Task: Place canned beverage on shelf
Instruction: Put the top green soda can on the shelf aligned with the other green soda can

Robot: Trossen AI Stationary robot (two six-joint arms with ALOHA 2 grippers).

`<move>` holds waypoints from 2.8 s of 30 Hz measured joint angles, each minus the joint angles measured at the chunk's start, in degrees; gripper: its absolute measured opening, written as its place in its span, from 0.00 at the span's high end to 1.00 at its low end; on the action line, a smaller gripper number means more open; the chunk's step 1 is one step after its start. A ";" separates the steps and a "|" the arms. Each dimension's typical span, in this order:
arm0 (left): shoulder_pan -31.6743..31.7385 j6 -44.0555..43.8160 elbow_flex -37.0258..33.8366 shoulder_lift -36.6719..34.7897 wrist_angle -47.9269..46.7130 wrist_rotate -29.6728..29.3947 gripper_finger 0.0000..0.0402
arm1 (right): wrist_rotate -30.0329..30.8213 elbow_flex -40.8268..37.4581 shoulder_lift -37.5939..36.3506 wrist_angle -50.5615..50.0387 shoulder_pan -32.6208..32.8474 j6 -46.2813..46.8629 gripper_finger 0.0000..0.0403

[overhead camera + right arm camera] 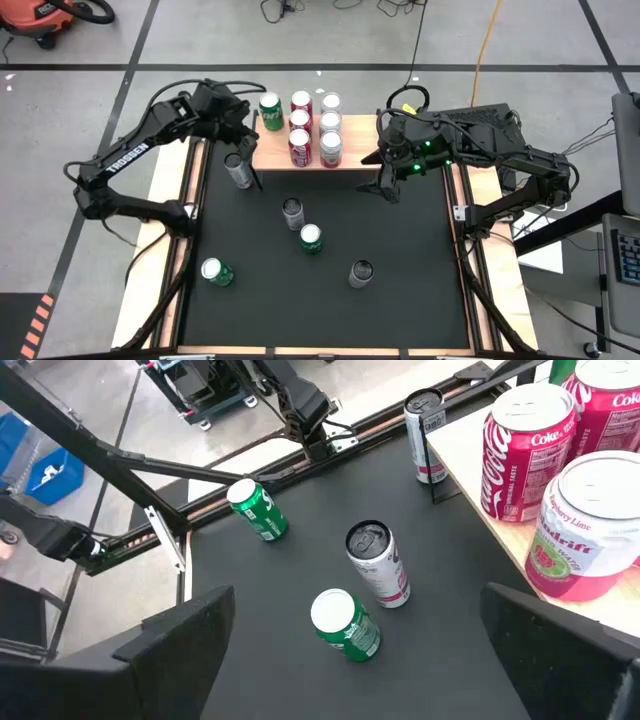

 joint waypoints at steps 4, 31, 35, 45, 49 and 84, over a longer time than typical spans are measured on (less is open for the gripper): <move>-3.57 -3.10 -0.02 0.00 0.62 2.91 0.96 | -0.12 -0.01 0.00 0.01 0.02 1.78 0.01; -53.17 -31.31 -0.09 10.99 15.90 -22.24 0.42 | -0.38 0.01 -0.12 -9.97 7.37 4.20 0.01; -56.45 -42.32 -0.09 13.62 16.31 -27.50 0.40 | -0.38 0.01 -0.50 -11.63 9.80 3.18 0.01; -64.07 -50.82 -10.36 15.04 26.85 -37.50 0.39 | -0.28 0.01 -0.59 -13.82 13.74 -0.89 0.01; -64.62 -50.54 -15.49 15.21 33.26 -39.60 0.39 | -0.23 0.01 -0.59 -13.79 13.90 -2.61 0.01; -61.10 -47.77 -19.35 20.50 30.18 -41.57 0.03 | 0.08 0.01 -0.59 -15.24 13.88 -0.73 0.01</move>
